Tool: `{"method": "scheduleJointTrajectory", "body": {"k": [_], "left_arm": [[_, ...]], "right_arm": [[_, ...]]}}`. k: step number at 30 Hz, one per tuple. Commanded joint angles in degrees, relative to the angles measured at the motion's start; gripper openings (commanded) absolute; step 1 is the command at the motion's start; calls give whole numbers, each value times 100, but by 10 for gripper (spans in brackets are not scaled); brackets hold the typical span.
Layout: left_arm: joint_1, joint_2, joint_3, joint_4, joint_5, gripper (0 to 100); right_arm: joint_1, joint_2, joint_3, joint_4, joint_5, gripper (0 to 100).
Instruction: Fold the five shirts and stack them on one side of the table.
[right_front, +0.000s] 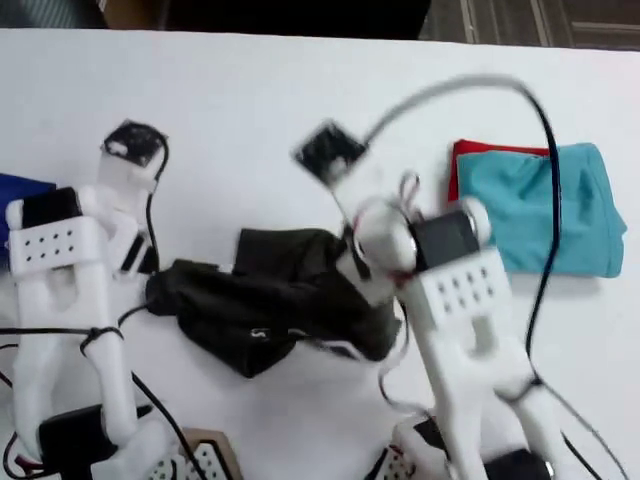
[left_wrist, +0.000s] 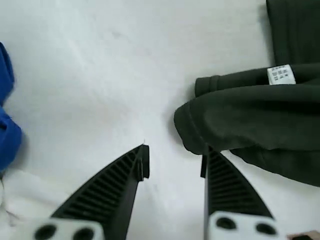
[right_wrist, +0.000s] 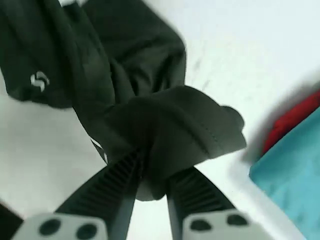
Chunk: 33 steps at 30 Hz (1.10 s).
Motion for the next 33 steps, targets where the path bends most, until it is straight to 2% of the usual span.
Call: {"method": "scheduleJointTrajectory", "body": {"k": [1, 5, 9, 15, 20, 24, 28, 33], "left_arm": [[114, 0, 426, -255, -299, 194], [141, 0, 840, -642, -316, 194], [141, 0, 936, -844, -308, 195], [281, 0, 1138, -826, -378, 195], [448, -26, 1473, -721, -712, 195], [457, -62, 567, -229, -642, 193], [651, -9, -637, -44, 220, 195], [1495, 9, -541, -844, 1002, 195]], "right_arm": [[418, -1095, 1890, -488, 378, 22], [1174, -1473, 3156, -936, 976, 22], [1675, -1499, 3692, -1262, 1354, 22], [2097, -1508, 3798, -1622, 1327, 22], [2607, -1543, 4378, -2097, 1319, 22], [2976, -1543, 5090, -2659, 1363, 22], [3020, -1516, 5758, -3582, 1345, 22], [2774, -1552, 6286, -4154, 1327, 22]]}}
